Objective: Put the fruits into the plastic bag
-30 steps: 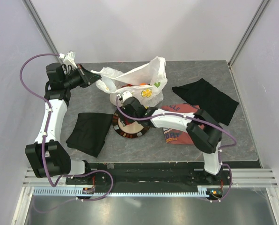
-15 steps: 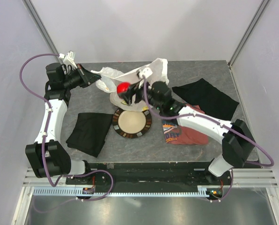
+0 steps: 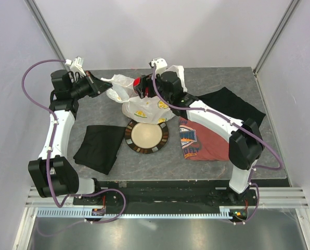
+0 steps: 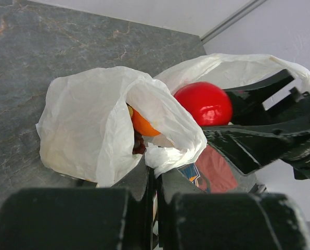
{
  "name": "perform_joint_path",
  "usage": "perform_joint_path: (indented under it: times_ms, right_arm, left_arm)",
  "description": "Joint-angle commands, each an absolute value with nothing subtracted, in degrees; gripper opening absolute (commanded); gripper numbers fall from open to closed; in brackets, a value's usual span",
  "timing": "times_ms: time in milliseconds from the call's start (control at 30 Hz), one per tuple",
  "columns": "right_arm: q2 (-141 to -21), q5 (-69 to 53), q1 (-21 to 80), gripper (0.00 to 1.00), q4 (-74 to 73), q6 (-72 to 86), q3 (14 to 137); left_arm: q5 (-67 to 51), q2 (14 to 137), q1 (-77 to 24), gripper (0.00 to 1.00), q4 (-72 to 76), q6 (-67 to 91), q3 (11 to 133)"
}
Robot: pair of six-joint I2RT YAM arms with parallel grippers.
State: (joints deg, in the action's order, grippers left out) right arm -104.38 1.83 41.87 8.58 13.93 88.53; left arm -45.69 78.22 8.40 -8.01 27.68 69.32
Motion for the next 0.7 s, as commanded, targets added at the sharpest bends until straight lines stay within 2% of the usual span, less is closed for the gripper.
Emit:
perform_joint_path:
  times_ms: [0, 200, 533, 667]
  right_arm:
    - [-104.0, 5.8, 41.6, 0.41, 5.6, 13.3, 87.7]
    - [-105.0, 10.5, 40.4, 0.41, 1.2, 13.3, 86.2]
    - [-117.7, 13.8, 39.5, 0.49, -16.2, 17.5, 106.3]
    - [-121.0, 15.6, 39.6, 0.51, -19.2, 18.0, 108.5]
  left_arm:
    - [-47.5, 78.4, 8.8, 0.02, -5.9, 29.4, 69.3]
    - [-47.6, 78.4, 8.8, 0.02, -5.6, 29.5, 69.3]
    - [-47.5, 78.5, 8.8, 0.02, -5.5, 29.4, 69.2]
    - [-47.5, 78.5, 8.9, 0.02, -5.6, 29.4, 69.2]
